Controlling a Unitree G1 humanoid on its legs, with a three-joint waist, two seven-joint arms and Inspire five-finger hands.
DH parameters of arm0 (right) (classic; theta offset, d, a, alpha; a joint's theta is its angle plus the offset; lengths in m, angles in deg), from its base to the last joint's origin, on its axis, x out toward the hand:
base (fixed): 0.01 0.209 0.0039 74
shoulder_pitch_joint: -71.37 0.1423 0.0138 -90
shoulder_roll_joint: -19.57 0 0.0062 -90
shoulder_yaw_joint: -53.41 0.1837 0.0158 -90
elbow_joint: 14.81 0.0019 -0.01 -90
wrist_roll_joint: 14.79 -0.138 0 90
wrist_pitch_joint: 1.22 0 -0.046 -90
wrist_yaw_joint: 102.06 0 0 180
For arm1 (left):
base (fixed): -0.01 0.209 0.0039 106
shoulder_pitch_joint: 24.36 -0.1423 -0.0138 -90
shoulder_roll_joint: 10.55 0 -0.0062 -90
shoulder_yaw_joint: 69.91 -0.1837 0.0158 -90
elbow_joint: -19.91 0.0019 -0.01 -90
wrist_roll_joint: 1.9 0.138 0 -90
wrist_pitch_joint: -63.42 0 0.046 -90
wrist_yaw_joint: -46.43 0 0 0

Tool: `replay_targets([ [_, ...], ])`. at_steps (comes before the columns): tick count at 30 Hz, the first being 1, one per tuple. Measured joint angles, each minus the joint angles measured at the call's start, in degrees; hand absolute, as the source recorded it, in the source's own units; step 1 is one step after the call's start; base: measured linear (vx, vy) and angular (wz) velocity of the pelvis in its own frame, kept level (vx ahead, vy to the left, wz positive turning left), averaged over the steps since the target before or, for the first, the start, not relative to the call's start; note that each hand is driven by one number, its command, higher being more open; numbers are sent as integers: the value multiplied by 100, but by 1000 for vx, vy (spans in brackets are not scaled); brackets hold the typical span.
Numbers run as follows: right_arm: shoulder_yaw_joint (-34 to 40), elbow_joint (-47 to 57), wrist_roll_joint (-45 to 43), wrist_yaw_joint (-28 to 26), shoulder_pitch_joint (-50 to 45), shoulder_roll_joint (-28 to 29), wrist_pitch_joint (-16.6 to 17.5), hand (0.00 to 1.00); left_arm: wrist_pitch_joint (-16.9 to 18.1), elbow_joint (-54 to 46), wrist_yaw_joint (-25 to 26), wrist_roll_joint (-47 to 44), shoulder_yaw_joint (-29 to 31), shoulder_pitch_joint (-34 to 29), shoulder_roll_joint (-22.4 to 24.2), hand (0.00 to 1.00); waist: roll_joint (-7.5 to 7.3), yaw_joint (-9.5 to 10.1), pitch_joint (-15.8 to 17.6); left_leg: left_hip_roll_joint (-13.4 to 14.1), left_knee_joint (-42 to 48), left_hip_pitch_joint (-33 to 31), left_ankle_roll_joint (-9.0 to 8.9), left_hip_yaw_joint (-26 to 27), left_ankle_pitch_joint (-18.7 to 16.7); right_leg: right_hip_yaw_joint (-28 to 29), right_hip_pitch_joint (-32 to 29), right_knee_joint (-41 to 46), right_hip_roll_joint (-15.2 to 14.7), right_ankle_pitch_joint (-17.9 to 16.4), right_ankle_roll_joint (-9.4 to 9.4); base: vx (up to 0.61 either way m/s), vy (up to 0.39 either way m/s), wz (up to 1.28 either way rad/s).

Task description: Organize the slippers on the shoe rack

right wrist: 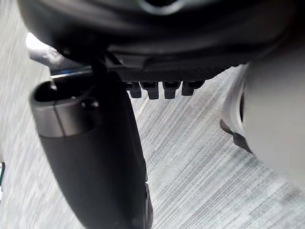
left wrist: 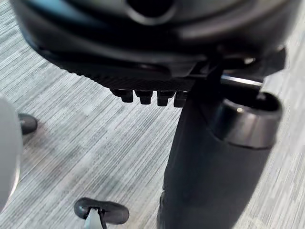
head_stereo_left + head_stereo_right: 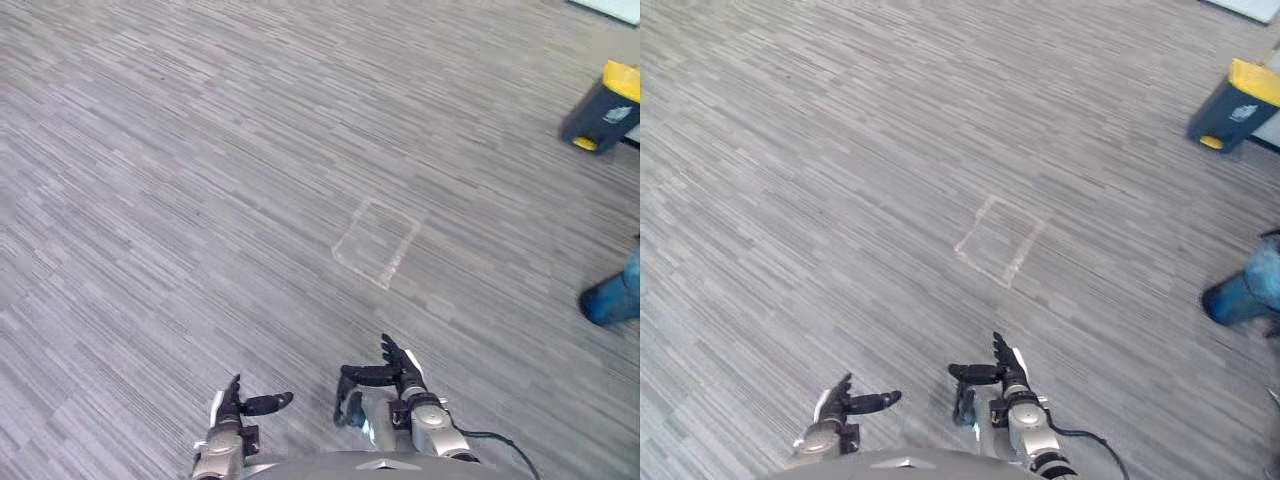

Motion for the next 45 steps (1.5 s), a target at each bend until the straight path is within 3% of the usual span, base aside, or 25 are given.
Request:
replay_targets([
  [2,26,187,5,0,-158,5,-89,100,-5,-53,-16,8,251,14,155,100,75,-55,-24,190,1598,-441,-385,-366,403,-122,533,-83,100,-438,1,467,-181,15],
  [5,-28,333,14,-3,-299,30,-142,100,-1,-267,-12,6,532,-22,251,100,172,-6,-37,462,3844,-1418,-903,-578,645,-72,1160,-579,359,-506,-32,419,-103,-8],
  [6,-34,341,7,0,-356,141,-175,100,1,-461,-18,3,649,-49,273,100,165,41,-35,725,5035,-2129,-839,-375,313,-8,1705,-1002,534,-517,-50,530,-86,-29],
  [7,-35,339,-9,0,-372,218,-192,100,1,-544,-15,-2,655,-46,234,100,98,110,-36,800,5168,-2428,-658,-95,86,102,1996,-1224,562,-519,-54,342,-31,-50],
  [9,-46,341,-10,3,-336,287,-190,100,53,-654,-14,-3,659,-46,193,100,8,222,-67,762,4530,-2867,-296,336,-292,373,2425,-1580,522,-486,-2,466,40,-73],
  [10,-36,341,-8,10,-257,292,-190,100,69,-685,-8,0,660,-35,192,100,-18,288,-50,545,3268,-3141,-185,434,-446,594,2674,-1756,420,-475,16,508,109,-80],
  [12,-13,337,-5,46,-204,272,-174,100,124,-680,1,-2,656,-3,190,100,-28,362,-29,70,1474,-3382,-114,46,-7,872,2908,-1815,157,-576,195,431,221,-97],
  [13,-21,300,-4,53,-227,216,-163,100,149,-651,12,-3,637,-21,175,100,-33,453,-33,-82,1095,-3293,-133,-62,800,1077,3032,-1879,99,-675,389,455,255,-93],
  [15,-72,85,-2,58,-210,261,-159,100,159,-485,53,0,615,0,25,100,-217,381,-116,-288,1049,-3154,120,37,749,1250,3128,-1971,-155,-586,538,493,253,-28],
  [17,-68,-34,25,62,-241,255,-166,100,130,-357,62,2,596,27,-24,100,-223,339,-135,-310,1463,-3194,258,82,309,1364,3023,-1578,-272,-513,647,425,246,-4],
  [19,-68,-209,52,61,-248,248,-178,100,34,-194,69,-3,553,2,-99,100,-257,374,-155,-382,1347,-2735,383,371,-45,1488,2496,-57,-477,-456,767,502,292,-49],
  [20,-73,-252,55,55,-243,238,-178,100,9,-122,86,-1,461,-15,-140,100,-259,343,-150,-481,1059,-2352,465,499,-114,1439,2016,1133,-703,-111,1200,401,223,-56],
  [21,-76,-266,53,39,-212,231,-195,100,-11,-90,97,-1,395,-21,-160,100,-247,325,-139,-514,944,-2126,503,570,-150,1413,1781,1709,-813,-118,1223,395,198,-44],
  [23,-165,-302,70,12,-105,208,-172,100,-27,10,109,4,155,-54,-201,100,-102,236,-81,-517,463,-1296,551,638,-198,894,1244,2752,-934,-510,672,434,153,-22],
  [27,-288,-272,148,-27,20,202,-75,100,-23,33,63,8,115,-82,-171,100,-108,126,-103,-359,-28,-647,535,656,-206,132,339,1565,-661,-770,465,379,5,8],
  [29,-298,-271,200,-27,55,197,-55,100,-27,52,46,12,116,-117,-154,100,-106,106,-106,-327,-126,-509,441,668,-262,-43,229,672,-532,-580,509,398,-81,10],
  [30,-357,-323,217,-28,24,204,-63,100,-28,57,8,2,130,-167,-241,100,-258,120,-152,-473,-171,-371,183,633,-416,-187,223,-551,-456,439,355,420,-128,8],
  [31,-371,-336,234,-39,33,152,-16,100,-36,168,10,9,174,-88,-251,100,-245,121,-135,-441,-160,-227,76,556,-534,-147,234,-471,-401,708,83,412,-147,-11],
  [32,-365,-343,237,-36,93,96,-40,100,-49,201,21,21,206,-95,-138,100,-39,151,-174,-279,-83,-205,62,547,-539,-156,245,-425,-268,619,9,429,-187,-30],
  [35,-152,-239,229,-28,-49,63,-64,100,-48,201,7,192,240,-110,53,100,179,115,-269,-38,924,-567,64,248,-526,-175,354,-427,-61,175,21,449,-202,-16],
  [36,-110,-137,218,-24,-141,68,-139,100,-82,123,-49,258,319,-95,101,100,230,94,-266,191,2035,-959,-204,21,-367,-243,688,-638,99,95,-11,379,-170,4],
  [38,-127,81,207,-7,-302,69,-171,100,-81,14,-44,340,487,-108,142,100,199,119,-252,426,3636,-1546,-440,-220,449,-126,1206,-974,319,-40,-85,358,-129,-16],
  [40,-117,118,201,32,-357,89,-179,100,-78,-84,-43,344,627,-147,150,100,188,144,-260,575,4417,-1998,-338,-127,-3,32,1482,-1131,445,-127,-144,305,-29,-46],
  [43,72,94,196,34,-389,172,-189,100,-53,-308,-31,325,675,-211,137,100,72,224,-271,307,3516,-2469,-140,-51,-675,530,1794,-1332,442,-132,-56,280,67,-76],
  [45,129,90,199,75,-390,180,-201,100,-13,-356,-30,320,680,-208,152,100,69,272,-256,21,2585,-2699,-150,-403,-744,969,1911,-1373,414,-162,9,286,192,-117],
])
